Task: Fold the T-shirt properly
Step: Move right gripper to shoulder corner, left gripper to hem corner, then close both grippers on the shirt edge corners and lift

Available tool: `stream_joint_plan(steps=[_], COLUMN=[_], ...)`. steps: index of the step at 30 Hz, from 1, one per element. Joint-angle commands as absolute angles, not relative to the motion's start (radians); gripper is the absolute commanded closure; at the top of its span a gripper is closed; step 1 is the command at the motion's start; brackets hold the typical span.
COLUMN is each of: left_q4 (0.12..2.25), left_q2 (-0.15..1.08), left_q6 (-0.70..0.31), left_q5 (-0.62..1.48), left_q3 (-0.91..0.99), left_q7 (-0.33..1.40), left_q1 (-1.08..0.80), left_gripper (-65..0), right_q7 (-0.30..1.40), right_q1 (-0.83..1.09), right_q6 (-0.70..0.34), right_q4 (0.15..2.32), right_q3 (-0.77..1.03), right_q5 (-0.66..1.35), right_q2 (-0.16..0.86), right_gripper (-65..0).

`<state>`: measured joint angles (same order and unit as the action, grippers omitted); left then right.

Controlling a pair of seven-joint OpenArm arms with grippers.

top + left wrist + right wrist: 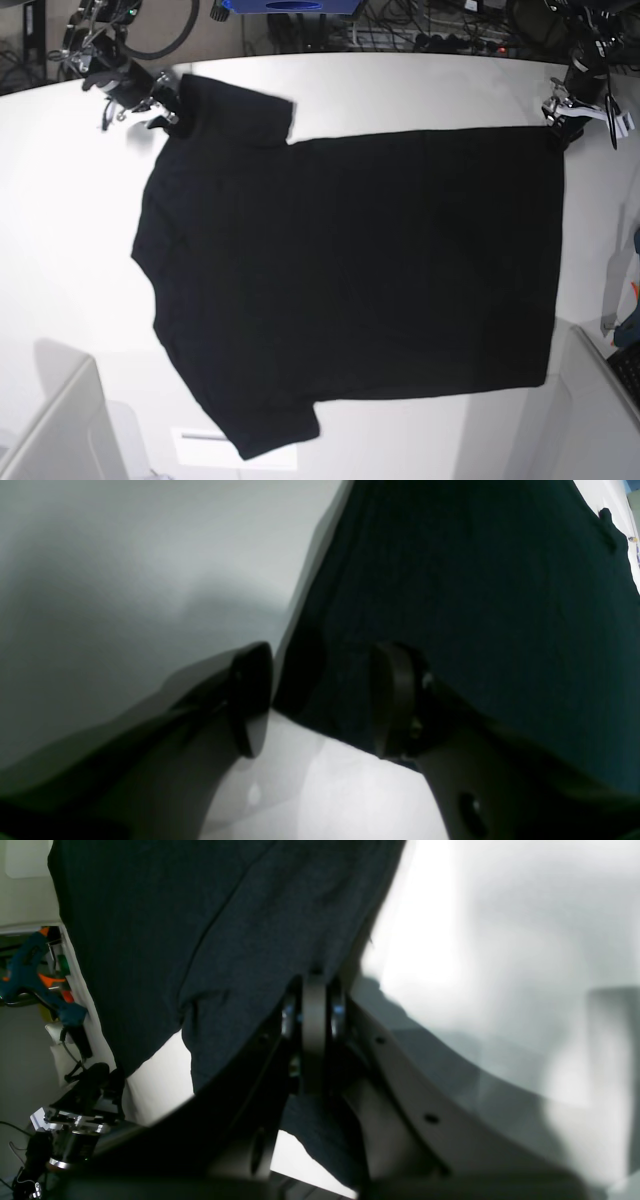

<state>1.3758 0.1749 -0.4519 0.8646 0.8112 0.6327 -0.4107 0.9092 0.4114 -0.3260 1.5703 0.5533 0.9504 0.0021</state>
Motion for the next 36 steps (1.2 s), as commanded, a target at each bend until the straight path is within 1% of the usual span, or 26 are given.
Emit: stream_joint_plan(steps=[1, 3, 4, 5, 6, 8, 9, 13, 16, 26, 30, 33, 36], left_q4=[1.369, 1.369, 1.369, 1.368, 1.368, 1.366, 1.357, 1.325, 1.345, 1.581, 1.65, 1.71, 1.762], left_q2=[0.179, 0.18, 0.18, 0.18, 0.18, 0.179, 0.179, 0.183, 0.185, 0.185, 0.185, 0.185, 0.185], left_q6=[-0.43, -0.43, -0.43, -0.43, -0.43, -0.43, -0.43, -0.43, -0.43, -0.432, -0.432, -0.432, -0.432], left_q5=[0.82, 0.82, 0.82, 0.82, 0.822, 0.817, 0.817, 0.817, 0.817, 0.822, 0.825, 0.826, 0.885], left_q3=[0.786, 0.768, 0.76, 0.759, 0.757, 0.757, 0.757, 0.757, 0.757, 0.768, 0.769, 0.769, 0.769], left_q7=[0.694, 0.694, 0.694, 0.694, 0.694, 0.694, 0.694, 0.694, 0.694, 0.694, 0.694, 0.694, 0.696], left_q1=[-0.42, -0.42, -0.42, -0.418, -0.415, -0.4, -0.4, -0.383, -0.4, -0.604, -0.659, -0.679, -0.685], left_gripper=[-30.3, -29.1, -26.0, -21.9, -16.0, -2.1, 0.0, 0.0, 0.0, 0.0, 0.0, 0.0, 0.0], right_q7=[0.909, 0.909, 0.909, 0.909, 0.909, 0.909, 0.909, 0.909, 0.909, 0.909, 0.909, 0.912, 0.964], right_q1=[0.415, 0.415, 0.415, 0.415, 0.415, 0.417, 0.417, 0.418, 0.432, 0.55, 0.587, 0.59, 0.553], right_q6=[-0.325, -0.325, -0.325, -0.325, -0.325, -0.325, -0.325, -0.325, -0.325, -0.325, -0.325, -0.325, -0.32], right_q4=[1.581, 1.581, 1.581, 1.581, 1.581, 1.581, 1.581, 1.583, 1.593, 1.758, 1.827, 1.883, 1.92], right_q3=[0.556, 0.556, 0.556, 0.556, 0.556, 0.556, 0.556, 0.556, 0.558, 0.558, 0.553, 0.55, 0.556], right_q5=[0.951, 0.951, 0.951, 0.951, 0.951, 0.951, 0.951, 0.951, 0.952, 0.954, 0.955, 0.955, 0.955], right_q2=[0.01, 0.01, 0.01, 0.01, 0.01, 0.01, 0.01, 0.01, 0.01, 0.008, 0.007, 0.007, 0.007], right_gripper=[0.0, 0.0, 0.0, 0.0, 0.0, 0.0, 0.0, 0.0, 0.0, 0.0, 0.0, 0.0, 0.0])
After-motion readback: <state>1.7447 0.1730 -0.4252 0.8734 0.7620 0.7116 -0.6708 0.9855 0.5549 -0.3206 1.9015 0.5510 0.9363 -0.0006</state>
